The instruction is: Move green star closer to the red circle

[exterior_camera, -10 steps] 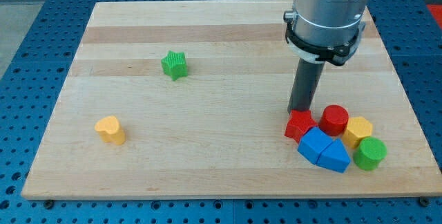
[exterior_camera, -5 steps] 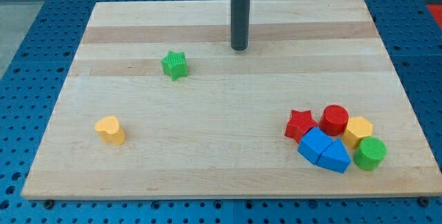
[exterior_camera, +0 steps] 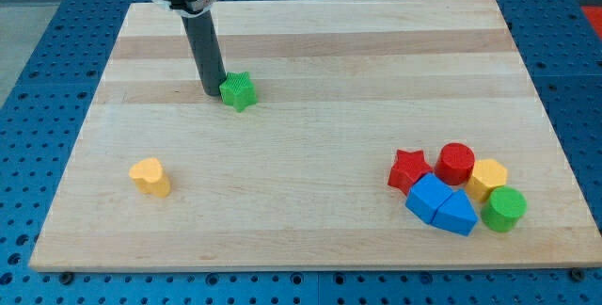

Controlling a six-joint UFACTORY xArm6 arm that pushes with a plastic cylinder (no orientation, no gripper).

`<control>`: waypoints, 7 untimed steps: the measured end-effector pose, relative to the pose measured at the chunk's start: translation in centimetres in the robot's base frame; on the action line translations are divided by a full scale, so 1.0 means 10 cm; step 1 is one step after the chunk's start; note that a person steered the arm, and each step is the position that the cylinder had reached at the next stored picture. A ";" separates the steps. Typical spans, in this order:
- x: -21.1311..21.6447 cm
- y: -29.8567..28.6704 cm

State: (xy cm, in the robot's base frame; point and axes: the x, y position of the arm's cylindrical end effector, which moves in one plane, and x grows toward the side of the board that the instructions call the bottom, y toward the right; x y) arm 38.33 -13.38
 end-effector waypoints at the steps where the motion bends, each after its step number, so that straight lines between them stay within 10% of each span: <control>1: 0.00 0.11; 4: 0.16 1.48; 7: 0.22 1.56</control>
State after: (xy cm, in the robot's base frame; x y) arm 40.49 2.26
